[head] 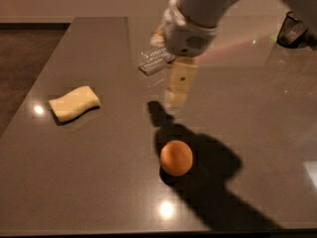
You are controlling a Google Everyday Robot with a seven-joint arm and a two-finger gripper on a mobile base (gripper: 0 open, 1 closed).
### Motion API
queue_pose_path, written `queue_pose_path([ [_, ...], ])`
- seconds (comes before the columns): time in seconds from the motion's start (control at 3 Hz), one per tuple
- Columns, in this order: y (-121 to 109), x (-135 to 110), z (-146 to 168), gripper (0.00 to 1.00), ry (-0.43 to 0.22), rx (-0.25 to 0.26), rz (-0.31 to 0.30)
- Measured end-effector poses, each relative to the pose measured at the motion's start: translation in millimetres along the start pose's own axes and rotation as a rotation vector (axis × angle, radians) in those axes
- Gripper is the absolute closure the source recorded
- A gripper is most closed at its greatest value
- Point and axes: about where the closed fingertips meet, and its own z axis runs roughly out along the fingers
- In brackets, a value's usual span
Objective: Move sponge near orange
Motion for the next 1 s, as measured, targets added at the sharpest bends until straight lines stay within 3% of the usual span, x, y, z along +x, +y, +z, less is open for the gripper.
queue_pose_path([
  [1.0,-48,-95,67,0.00,-0.019,-0.073,-0.157],
])
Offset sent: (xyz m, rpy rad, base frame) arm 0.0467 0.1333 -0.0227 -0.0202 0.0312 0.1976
